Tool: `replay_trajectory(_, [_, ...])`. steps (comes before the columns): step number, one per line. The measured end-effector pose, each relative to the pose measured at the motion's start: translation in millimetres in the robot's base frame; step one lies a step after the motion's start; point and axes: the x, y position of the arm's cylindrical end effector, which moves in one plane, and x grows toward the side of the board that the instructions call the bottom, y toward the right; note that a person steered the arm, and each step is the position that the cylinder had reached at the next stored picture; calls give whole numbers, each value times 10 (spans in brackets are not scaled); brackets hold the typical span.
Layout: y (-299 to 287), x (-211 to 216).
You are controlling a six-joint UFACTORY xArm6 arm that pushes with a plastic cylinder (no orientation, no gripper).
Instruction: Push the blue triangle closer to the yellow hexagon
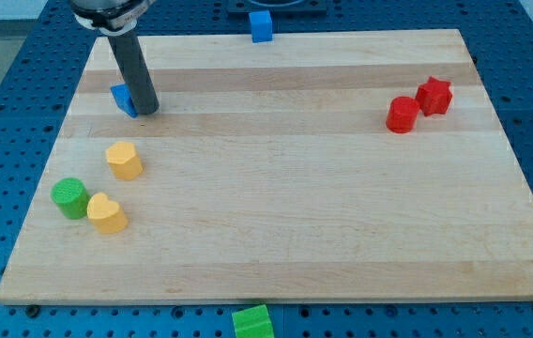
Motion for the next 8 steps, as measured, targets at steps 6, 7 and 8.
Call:
replay_trajectory(6, [-722, -29])
replay_trajectory(7, [-530, 370])
replay_trajectory(8, [-485, 441])
